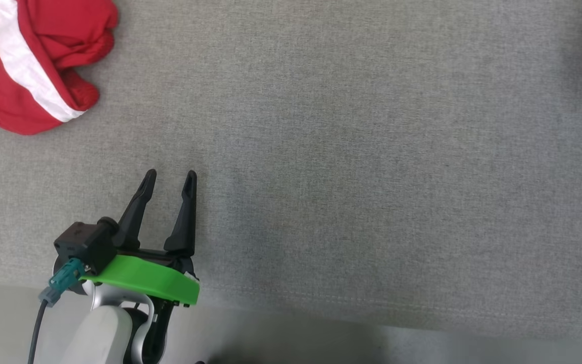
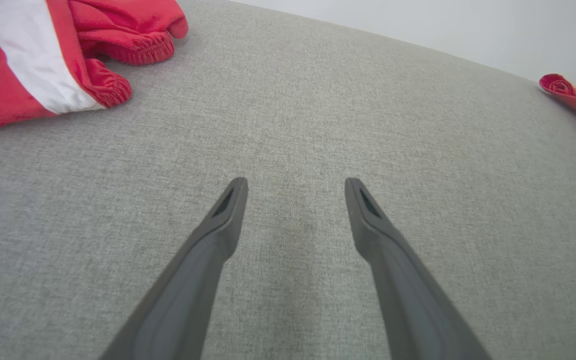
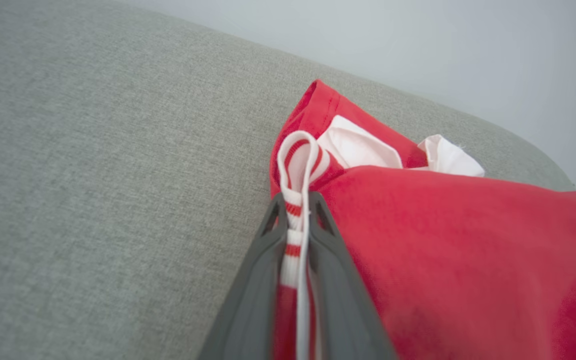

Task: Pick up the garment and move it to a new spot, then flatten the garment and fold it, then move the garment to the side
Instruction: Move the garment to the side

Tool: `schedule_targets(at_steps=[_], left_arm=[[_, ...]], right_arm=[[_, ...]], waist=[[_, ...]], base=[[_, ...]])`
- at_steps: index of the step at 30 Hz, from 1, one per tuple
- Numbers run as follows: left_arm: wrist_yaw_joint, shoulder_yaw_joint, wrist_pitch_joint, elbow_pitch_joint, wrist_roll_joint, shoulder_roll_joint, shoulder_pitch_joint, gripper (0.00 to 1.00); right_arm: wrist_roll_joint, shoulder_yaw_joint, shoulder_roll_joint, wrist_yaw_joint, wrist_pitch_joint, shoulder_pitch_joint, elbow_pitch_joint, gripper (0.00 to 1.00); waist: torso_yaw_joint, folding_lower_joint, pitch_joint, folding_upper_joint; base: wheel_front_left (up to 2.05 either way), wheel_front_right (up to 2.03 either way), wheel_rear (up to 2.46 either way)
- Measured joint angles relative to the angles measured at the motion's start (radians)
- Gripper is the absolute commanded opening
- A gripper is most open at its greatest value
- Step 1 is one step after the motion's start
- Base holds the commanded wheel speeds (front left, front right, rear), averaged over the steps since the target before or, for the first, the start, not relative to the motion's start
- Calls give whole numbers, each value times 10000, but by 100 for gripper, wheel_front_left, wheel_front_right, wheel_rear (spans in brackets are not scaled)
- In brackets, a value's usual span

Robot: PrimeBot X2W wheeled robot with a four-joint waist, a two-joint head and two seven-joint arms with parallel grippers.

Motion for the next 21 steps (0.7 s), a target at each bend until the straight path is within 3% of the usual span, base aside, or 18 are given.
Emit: schedule_targets(at_steps=[13, 14, 15, 17, 19, 20, 21], left_arm=[[-2, -12, 2, 2, 0, 38, -32, 100], [-2, -13, 2, 2, 0, 38, -34, 100], [-2, -13, 2, 2, 0, 38, -35, 100], [-2, -19, 2, 2, 0, 38, -36, 100], [-2, -23, 2, 2, 0, 38, -37, 100], [-2, -23, 2, 4, 0, 38, -38, 100], [-2, -23, 2, 6, 0, 38, -38, 100]], right_arm=[[105, -280, -44, -176, -247, -4, 146, 0], [105, -280, -31, -178, -284, -4, 157, 26], [105, -270, -23, -178, -288, -4, 167, 45], [105, -251, -21, -178, -290, -4, 203, 50], [104, -222, -23, -178, -291, -3, 244, 64], [104, -211, -21, -178, -303, -3, 257, 64], [104, -203, -21, -178, -320, -3, 265, 50]], waist=[[-232, 0, -11, 0], [-240, 0, -12, 0], [-248, 0, -12, 0], [-257, 0, -14, 0], [-261, 0, -20, 0], [-261, 0, -26, 0], [-260, 0, -33, 0]], base=[[0, 0, 0], [0, 0, 0], [0, 0, 0], [0, 0, 0], [0, 0, 0], [0, 0, 0], [0, 0, 0]])
